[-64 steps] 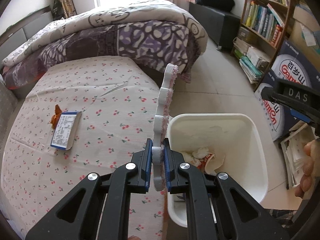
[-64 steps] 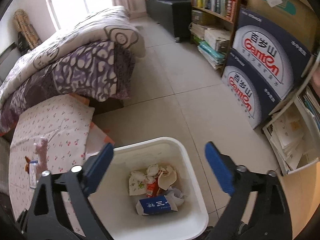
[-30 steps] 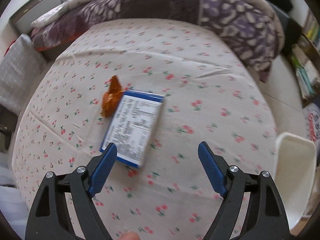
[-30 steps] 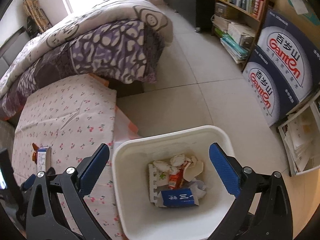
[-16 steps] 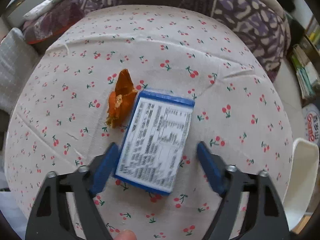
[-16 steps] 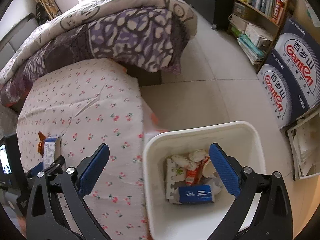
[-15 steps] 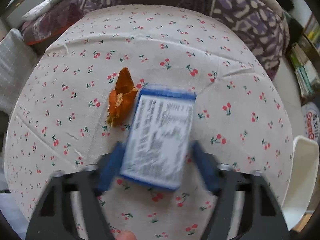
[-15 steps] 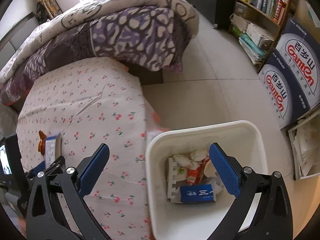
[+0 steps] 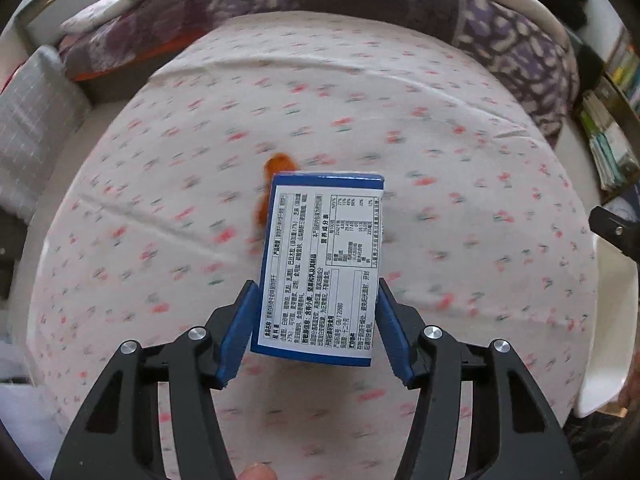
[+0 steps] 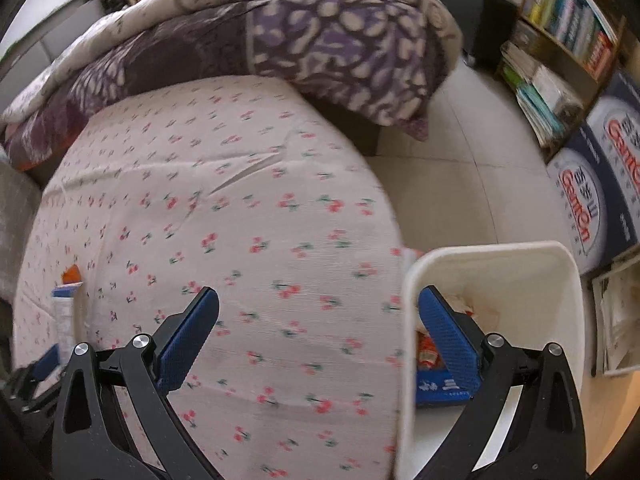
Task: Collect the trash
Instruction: 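Grasp the orange peel with the right gripper while the left gripper lifts the carton, then carry the carton and orange peel over the white bin with both grippers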
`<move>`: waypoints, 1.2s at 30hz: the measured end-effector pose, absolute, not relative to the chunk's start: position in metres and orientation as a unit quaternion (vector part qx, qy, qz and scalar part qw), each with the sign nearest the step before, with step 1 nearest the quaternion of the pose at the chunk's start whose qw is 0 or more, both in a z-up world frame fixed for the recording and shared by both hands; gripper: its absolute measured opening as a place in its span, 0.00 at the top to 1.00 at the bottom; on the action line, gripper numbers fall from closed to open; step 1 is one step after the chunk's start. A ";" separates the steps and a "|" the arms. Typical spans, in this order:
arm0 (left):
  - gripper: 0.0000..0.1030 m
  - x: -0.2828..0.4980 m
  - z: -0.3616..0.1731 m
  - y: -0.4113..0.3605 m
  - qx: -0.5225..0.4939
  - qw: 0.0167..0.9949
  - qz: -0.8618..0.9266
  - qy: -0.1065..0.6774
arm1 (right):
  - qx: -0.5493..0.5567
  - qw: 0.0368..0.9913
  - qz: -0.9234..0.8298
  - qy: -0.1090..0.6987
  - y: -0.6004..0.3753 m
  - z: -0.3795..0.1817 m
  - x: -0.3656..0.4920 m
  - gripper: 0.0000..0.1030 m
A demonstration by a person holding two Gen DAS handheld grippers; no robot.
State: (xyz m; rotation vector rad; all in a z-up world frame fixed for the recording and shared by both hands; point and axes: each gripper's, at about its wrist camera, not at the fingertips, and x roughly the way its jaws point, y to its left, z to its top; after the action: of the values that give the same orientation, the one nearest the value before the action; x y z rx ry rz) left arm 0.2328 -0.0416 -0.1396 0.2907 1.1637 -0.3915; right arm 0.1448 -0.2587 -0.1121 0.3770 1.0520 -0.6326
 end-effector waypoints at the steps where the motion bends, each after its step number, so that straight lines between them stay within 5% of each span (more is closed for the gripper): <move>1: 0.45 0.236 -0.139 -0.032 0.131 0.810 -0.174 0.545 | 0.165 0.804 -0.292 0.491 -0.252 -0.114 0.150 0.07; 9: 0.45 0.264 -0.123 0.059 -0.073 0.785 -0.202 0.581 | 0.113 0.829 -0.236 0.494 -0.185 -0.132 0.186 0.07; 21: 0.44 0.276 -0.109 0.160 -0.114 0.832 -0.049 0.541 | 0.045 0.872 -0.156 0.463 -0.087 -0.142 0.240 0.09; 26: 0.44 0.277 -0.107 0.186 -0.134 0.832 -0.032 0.537 | 0.032 0.877 -0.137 0.459 -0.063 -0.149 0.266 0.29; 29: 0.44 0.277 -0.106 0.190 -0.134 0.833 -0.030 0.536 | 0.033 0.875 -0.123 0.467 -0.059 -0.156 0.274 0.50; 30: 0.44 0.276 -0.106 0.190 -0.132 0.834 -0.030 0.535 | 0.034 0.875 -0.116 0.469 -0.058 -0.157 0.276 0.73; 36: 0.44 0.272 -0.097 0.186 -0.121 0.848 -0.025 0.516 | 0.036 0.885 -0.101 0.454 -0.054 -0.139 0.279 0.82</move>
State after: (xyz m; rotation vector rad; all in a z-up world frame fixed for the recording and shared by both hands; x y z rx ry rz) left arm 0.2725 0.1865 -0.0970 -0.2542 1.0882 -0.0519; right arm 0.2788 -0.0541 -0.1394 0.0759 0.9444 -0.2103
